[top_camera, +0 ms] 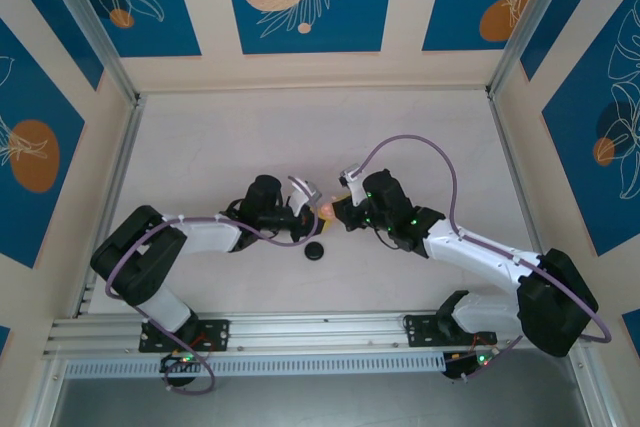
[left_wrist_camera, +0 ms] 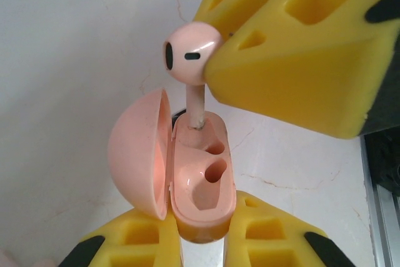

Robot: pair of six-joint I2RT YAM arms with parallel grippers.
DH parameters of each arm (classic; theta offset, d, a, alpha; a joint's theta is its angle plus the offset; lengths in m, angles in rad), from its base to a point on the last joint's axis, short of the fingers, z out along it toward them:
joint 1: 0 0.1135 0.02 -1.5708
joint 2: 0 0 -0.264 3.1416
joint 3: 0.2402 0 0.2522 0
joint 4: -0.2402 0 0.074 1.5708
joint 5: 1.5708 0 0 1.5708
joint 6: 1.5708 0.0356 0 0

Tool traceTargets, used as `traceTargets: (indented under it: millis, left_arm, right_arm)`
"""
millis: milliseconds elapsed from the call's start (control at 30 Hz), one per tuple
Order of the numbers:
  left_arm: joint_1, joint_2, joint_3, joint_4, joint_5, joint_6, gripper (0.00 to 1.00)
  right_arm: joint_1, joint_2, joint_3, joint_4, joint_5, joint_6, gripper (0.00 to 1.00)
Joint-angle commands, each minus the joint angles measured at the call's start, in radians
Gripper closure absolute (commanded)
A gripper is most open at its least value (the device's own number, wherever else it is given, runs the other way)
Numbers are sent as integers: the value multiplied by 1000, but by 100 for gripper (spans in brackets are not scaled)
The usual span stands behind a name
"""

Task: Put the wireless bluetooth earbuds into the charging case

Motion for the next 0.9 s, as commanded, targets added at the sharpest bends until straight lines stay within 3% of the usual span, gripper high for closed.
traceTargets:
  millis: [0, 867]
  left_arm:
    - [-1, -17, 25, 33, 32, -15, 92]
    - [-1, -25, 37, 88, 45, -64, 92]
  right_arm:
    - [-7, -29, -10, 23, -27, -52, 85]
    - [-10, -61, -44, 0, -18, -125, 85]
